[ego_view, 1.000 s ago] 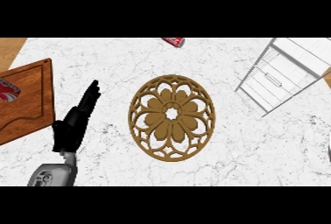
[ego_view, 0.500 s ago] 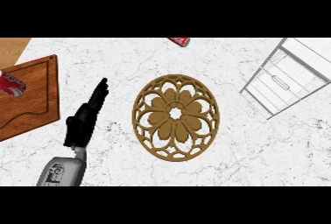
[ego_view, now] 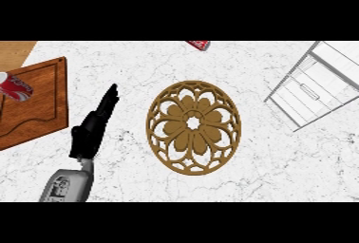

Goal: Pick the croissant from the placemat and place it in the tiered shelf

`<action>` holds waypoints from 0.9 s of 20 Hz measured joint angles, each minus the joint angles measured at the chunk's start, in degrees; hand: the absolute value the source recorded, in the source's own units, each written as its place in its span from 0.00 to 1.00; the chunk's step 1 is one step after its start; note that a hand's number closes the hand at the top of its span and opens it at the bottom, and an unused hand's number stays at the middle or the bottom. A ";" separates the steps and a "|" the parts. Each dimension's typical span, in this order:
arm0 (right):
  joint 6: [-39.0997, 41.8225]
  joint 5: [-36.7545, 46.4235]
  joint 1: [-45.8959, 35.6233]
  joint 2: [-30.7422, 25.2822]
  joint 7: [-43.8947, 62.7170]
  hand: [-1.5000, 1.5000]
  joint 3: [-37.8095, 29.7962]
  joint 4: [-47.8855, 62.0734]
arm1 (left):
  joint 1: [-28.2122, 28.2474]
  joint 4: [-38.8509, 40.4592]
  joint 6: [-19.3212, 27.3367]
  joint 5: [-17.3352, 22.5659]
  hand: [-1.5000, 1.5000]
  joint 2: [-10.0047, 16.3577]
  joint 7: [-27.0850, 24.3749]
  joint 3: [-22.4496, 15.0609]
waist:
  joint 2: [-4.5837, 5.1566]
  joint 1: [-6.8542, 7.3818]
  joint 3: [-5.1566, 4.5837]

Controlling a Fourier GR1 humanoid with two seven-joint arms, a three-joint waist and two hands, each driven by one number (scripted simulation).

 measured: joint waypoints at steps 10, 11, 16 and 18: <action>-3.06 8.93 -15.12 -3.54 -2.76 1.00 9.92 12.59 | -0.77 -0.39 0.15 -0.97 0.50 -0.93 1.00 -0.50 | 0.06 0.43 0.03; -3.83 10.56 -16.31 -3.31 -3.52 1.00 11.39 13.38 | -1.01 0.53 -0.07 -0.75 0.50 -0.75 0.28 -0.04 | 0.09 0.43 0.02; -7.34 17.16 -23.52 -1.85 -4.73 1.00 18.96 17.44 | -1.65 1.60 -0.12 -1.19 0.50 -1.13 0.09 -0.13 | 0.11 0.49 0.02; -9.17 20.63 -25.65 -0.25 -6.54 1.00 21.43 19.95 | -1.32 1.39 0.14 -1.66 0.50 -1.38 -0.18 -0.46 | 0.11 0.58 0.01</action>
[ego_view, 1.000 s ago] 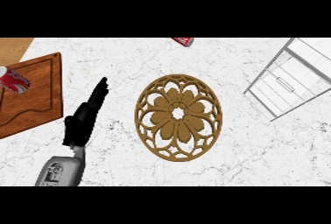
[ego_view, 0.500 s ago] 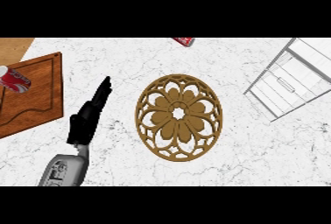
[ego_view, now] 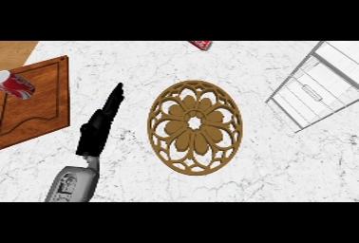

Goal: Pick the croissant from the placemat and place it in the tiered shelf

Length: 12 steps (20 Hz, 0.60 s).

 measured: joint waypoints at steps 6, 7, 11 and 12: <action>-4.09 8.76 -6.83 5.43 -7.37 1.00 6.73 6.38 | 1.40 -2.04 -1.02 0.70 0.50 0.28 1.12 0.09 | -0.01 0.14 0.01; -4.16 9.72 -8.84 6.04 -7.16 1.00 7.46 7.86 | 1.34 -1.86 -1.01 0.67 0.50 0.13 1.00 0.08 | -0.01 0.08 0.03; -3.96 7.59 -13.53 10.64 -7.52 1.00 7.64 13.24 | -0.13 -1.57 -0.78 0.56 0.50 0.31 1.76 0.68 | 0.01 0.01 0.03; -3.34 6.21 -14.60 11.49 -7.58 1.00 7.18 14.31 | 0.35 -1.68 -1.14 0.73 0.50 0.51 1.42 0.72 | 0.00 0.01 0.05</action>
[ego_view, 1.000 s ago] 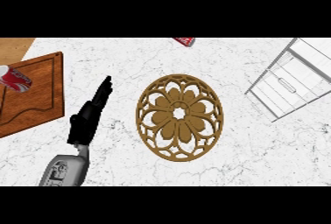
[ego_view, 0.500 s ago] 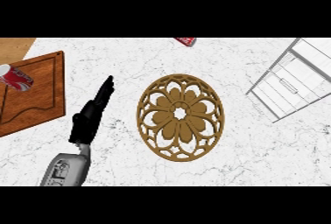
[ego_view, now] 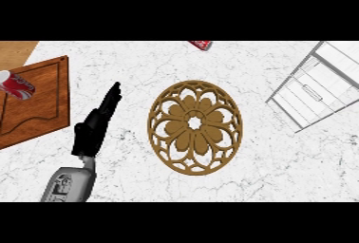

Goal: Pick the croissant from the placemat and place it in the tiered shelf

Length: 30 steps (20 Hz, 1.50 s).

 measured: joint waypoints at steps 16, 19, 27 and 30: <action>-2.02 7.06 -11.28 3.92 -9.28 0.00 -0.56 25.94 | -0.30 1.08 -0.09 -0.46 0.50 -0.23 -1.04 0.65 | 0.09 -0.32 -0.03; -4.24 9.77 -11.97 3.53 -10.14 0.00 -0.86 30.86 | 0.46 -0.74 -0.35 -0.32 0.50 -0.16 0.05 0.44 | 0.05 -0.15 -0.02; -0.43 7.16 -15.24 3.27 -11.99 0.00 -5.29 38.43 | 1.27 -0.29 -0.82 -0.26 0.50 0.22 -0.98 1.05 | -0.06 -0.42 0.00; 3.81 4.64 -16.33 2.39 -10.94 0.00 -6.83 38.94 | 1.46 -0.42 -0.37 -0.50 0.50 -0.36 -1.00 0.79 | -0.13 -0.61 0.01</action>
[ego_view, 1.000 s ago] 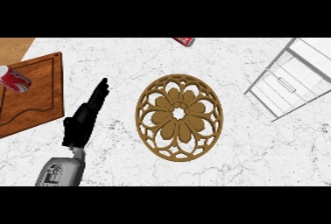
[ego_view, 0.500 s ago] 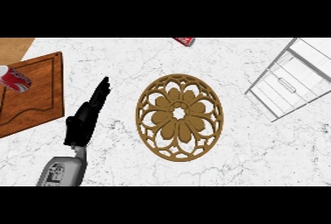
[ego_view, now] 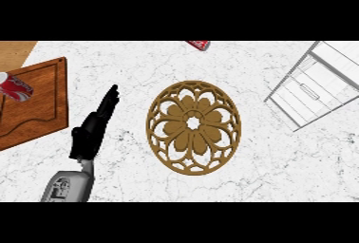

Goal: Pick the croissant from the placemat and place it in the tiered shelf

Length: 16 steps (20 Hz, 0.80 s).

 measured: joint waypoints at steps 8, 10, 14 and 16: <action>6.75 -4.50 -3.77 -1.89 3.21 0.00 -3.22 1.81 | -0.54 0.12 0.11 -0.05 0.50 -0.05 0.35 0.47 | -0.03 -0.06 -0.01; 7.63 -6.66 -5.38 -2.63 5.32 0.00 -5.18 2.63 | -0.74 0.14 0.40 -0.32 0.50 -0.47 0.60 0.13 | -0.04 -0.08 -0.02; 7.77 -11.22 -7.60 -5.23 9.39 0.00 -10.31 5.26 | -0.42 -0.26 -0.03 -0.09 0.50 -0.06 0.65 0.36 | -0.07 -0.13 -0.01; 7.66 -12.10 -8.67 -8.29 11.26 0.00 -12.19 7.61 | -0.52 0.28 -0.20 -0.09 0.50 -0.02 0.23 0.38 | 0.05 -0.03 -0.02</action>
